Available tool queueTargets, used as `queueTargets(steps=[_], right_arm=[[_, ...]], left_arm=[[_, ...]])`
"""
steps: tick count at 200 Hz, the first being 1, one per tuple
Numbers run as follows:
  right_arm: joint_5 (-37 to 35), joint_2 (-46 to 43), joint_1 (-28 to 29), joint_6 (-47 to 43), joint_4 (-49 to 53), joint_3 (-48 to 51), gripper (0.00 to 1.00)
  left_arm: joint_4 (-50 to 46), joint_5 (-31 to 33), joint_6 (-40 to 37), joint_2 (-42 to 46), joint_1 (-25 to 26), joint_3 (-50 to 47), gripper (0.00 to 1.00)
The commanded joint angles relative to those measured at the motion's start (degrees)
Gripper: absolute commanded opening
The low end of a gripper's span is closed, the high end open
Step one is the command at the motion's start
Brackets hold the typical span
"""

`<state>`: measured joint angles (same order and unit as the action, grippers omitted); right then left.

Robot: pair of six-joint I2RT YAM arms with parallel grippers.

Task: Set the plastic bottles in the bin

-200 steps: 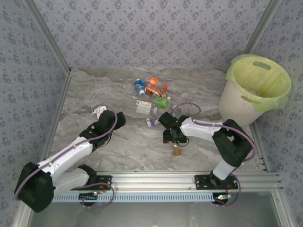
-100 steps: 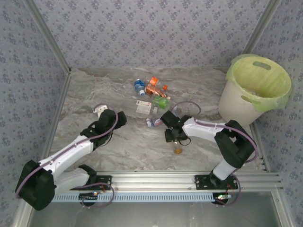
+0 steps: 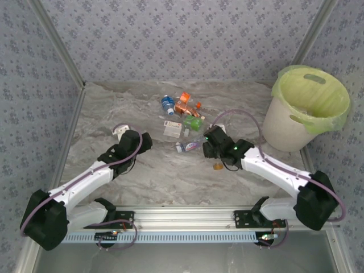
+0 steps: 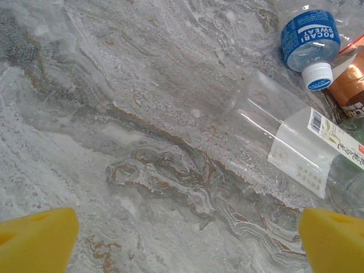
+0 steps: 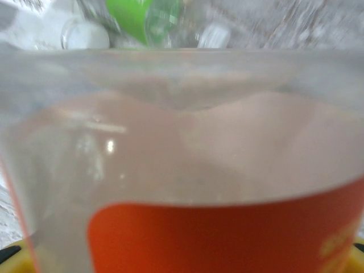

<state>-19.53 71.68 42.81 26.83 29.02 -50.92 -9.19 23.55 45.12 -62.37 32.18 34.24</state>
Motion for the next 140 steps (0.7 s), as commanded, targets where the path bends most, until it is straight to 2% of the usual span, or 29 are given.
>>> queueTargets(steps=[1,20,64,91,140], right_arm=[[-6.15,-3.79,-0.84,-4.66,1.06,-3.99,0.47],[-7.76,-6.42,-2.38,-7.22,-0.35,-5.92,0.46],[-13.69,-7.61,-7.21,-10.07,-16.10,-5.92,0.46],[-8.44,-6.94,-14.16,-10.66,-23.50,-8.77,0.46],[1.29,-3.68,-29.45,-14.19,-23.13,-19.39,0.47]], left_arm=[[0.78,-0.15,0.68,-0.12,-0.52,2.32,0.99],[1.03,-0.16,1.16,-0.12,-0.57,2.19,0.99],[3.60,-0.74,2.86,-0.51,-0.79,1.42,0.99],[4.76,-0.90,2.29,-0.58,-0.92,2.13,0.99],[7.84,-2.98,1.55,-1.92,-1.36,3.20,0.99]])
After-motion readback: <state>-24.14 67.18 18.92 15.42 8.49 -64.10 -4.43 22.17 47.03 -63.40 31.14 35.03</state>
